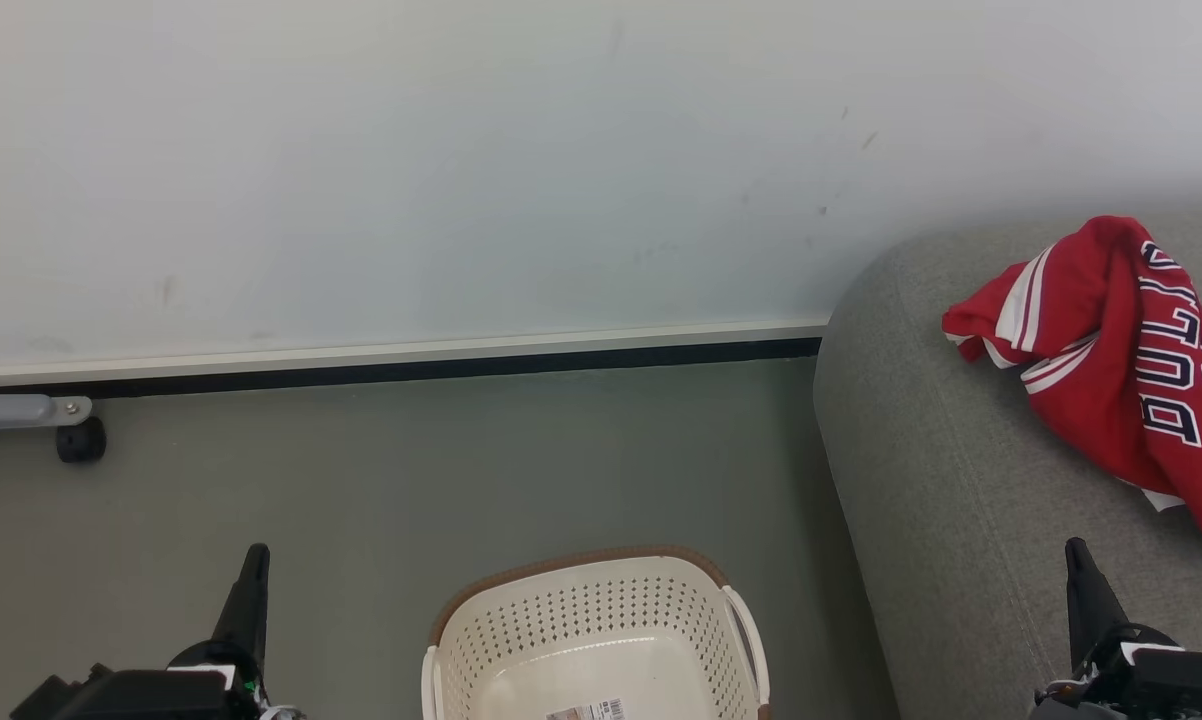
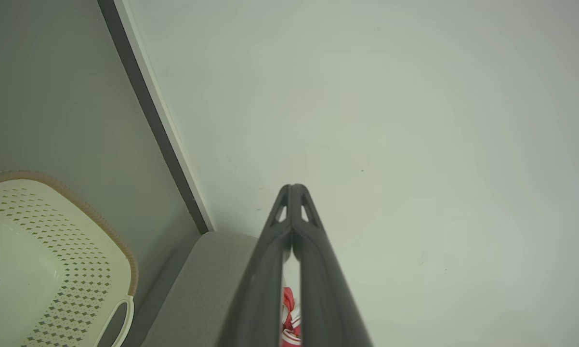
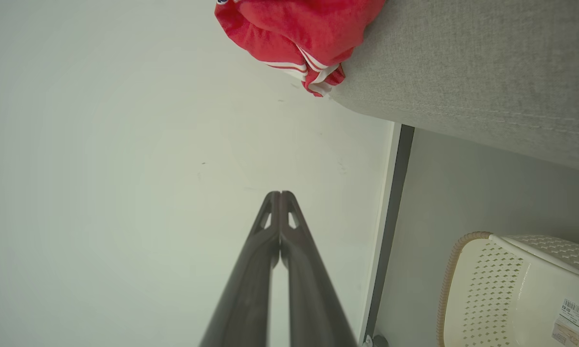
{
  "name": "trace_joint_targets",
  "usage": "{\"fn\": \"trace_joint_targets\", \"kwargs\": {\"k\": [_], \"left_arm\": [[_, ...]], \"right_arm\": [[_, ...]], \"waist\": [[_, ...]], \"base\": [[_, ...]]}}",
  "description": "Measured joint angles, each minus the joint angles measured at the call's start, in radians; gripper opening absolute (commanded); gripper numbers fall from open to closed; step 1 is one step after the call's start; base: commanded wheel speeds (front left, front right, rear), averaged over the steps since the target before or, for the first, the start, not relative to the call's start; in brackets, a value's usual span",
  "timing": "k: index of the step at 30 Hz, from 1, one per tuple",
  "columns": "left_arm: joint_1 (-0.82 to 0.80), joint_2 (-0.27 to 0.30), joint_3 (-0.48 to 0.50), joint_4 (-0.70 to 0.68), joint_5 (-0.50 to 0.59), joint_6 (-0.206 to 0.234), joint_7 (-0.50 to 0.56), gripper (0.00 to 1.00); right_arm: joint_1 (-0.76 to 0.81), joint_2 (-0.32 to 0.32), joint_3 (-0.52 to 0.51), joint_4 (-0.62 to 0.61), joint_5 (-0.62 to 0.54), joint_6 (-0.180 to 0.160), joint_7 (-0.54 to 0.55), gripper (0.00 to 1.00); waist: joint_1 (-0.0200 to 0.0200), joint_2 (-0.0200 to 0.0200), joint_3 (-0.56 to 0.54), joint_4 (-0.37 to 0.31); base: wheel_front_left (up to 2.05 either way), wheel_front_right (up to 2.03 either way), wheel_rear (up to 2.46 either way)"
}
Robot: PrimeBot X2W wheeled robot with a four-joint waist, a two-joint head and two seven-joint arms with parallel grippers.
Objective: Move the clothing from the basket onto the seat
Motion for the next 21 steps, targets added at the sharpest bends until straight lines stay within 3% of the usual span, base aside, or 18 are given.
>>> {"fn": "trace_joint_targets", "kwargs": {"k": [21], "left_arm": [[0.0,0.0,0.0,0.0,0.0,0.0,0.0,0.0]], "right_arm": [[0.0,0.0,0.0,0.0,0.001,0.0,0.0,0.0]], "waist": [[0.0,0.0,0.0,0.0]], "base": [[0.0,0.0,0.0]]}}
